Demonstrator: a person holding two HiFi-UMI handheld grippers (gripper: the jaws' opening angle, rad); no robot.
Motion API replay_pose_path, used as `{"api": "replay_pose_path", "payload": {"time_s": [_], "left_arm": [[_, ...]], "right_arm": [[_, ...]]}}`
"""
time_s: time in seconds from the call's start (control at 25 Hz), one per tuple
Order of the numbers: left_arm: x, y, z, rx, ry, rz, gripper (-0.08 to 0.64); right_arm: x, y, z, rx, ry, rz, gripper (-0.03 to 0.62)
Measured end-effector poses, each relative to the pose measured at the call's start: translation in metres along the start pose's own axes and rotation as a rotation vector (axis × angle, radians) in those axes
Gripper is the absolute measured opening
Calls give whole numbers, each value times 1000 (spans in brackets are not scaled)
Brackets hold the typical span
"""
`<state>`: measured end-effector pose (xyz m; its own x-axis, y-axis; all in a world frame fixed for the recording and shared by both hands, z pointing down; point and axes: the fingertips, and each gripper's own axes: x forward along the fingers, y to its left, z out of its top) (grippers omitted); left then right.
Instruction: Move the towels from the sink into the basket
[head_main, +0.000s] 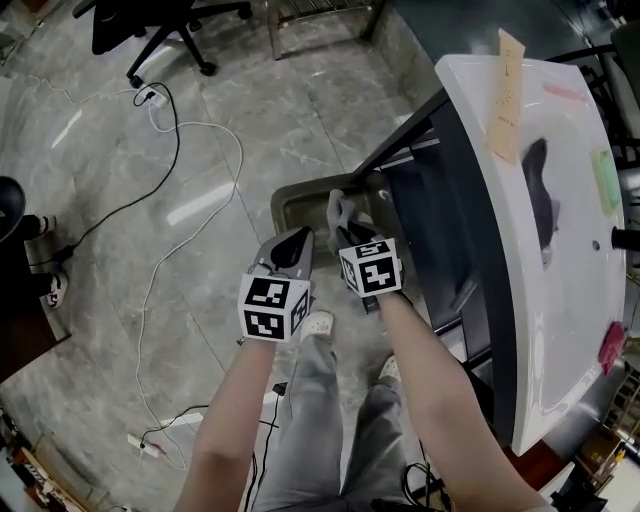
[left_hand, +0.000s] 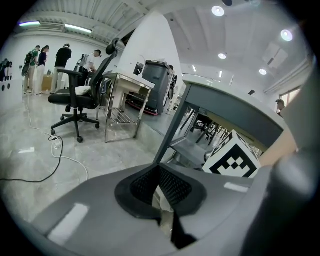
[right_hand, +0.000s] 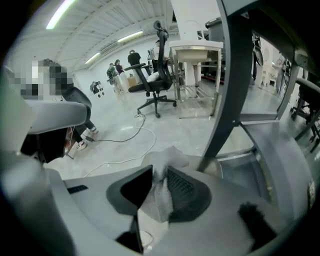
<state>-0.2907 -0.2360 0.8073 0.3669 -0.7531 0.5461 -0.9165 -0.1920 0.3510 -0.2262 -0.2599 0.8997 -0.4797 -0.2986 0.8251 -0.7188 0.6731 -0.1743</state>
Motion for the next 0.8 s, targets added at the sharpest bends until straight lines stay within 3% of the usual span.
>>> {"api": "replay_pose_path", "payload": {"time_s": [0.24, 0.56, 0.64, 0.8], "left_arm": [[-1, 0, -2, 1, 14, -1, 5], [-7, -19, 9, 34, 23, -20, 5], [-11, -24, 12, 50, 23, -13, 3], [-20, -35, 21, 63, 16, -5, 3]], "right_arm": [[-2, 4, -3, -10, 30, 15, 121], [-32, 4, 2, 16, 6, 7, 121], [-46, 5, 9, 14, -29, -13, 65], [-73, 13, 24, 10, -95, -26, 27]]}}
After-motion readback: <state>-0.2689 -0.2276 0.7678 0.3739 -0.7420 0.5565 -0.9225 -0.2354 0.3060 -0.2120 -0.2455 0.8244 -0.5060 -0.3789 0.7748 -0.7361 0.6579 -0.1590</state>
